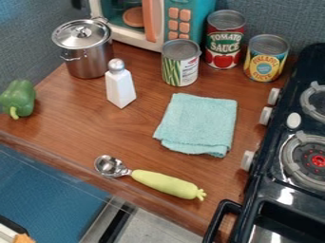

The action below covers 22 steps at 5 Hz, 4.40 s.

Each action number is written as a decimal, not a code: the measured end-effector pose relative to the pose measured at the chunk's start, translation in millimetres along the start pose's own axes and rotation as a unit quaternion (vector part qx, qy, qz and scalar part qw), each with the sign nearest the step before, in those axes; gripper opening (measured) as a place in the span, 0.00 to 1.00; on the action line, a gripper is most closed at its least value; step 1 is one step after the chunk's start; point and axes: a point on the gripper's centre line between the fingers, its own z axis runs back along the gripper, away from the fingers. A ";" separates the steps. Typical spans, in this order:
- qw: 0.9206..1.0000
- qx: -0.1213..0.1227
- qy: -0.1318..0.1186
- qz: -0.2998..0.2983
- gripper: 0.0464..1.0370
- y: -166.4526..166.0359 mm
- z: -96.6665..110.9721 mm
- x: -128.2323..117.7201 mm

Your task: Took the lid off the silver pot placing it on the blue napkin

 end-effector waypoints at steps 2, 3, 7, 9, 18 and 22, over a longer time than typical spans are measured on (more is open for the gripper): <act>1.000 0.014 -0.007 0.010 0.96 13.0 -13.1 6.8; 1.000 0.020 0.009 0.018 0.96 13.9 -31.0 11.4; 0.998 0.049 0.008 0.031 0.96 17.5 -44.7 32.5; 0.998 0.057 0.018 0.030 0.96 20.3 -58.1 27.5; 1.000 -0.002 0.006 -0.025 0.24 -21.6 -14.0 -7.2; 0.983 0.004 0.021 -0.181 0.24 -106.7 -24.0 -111.6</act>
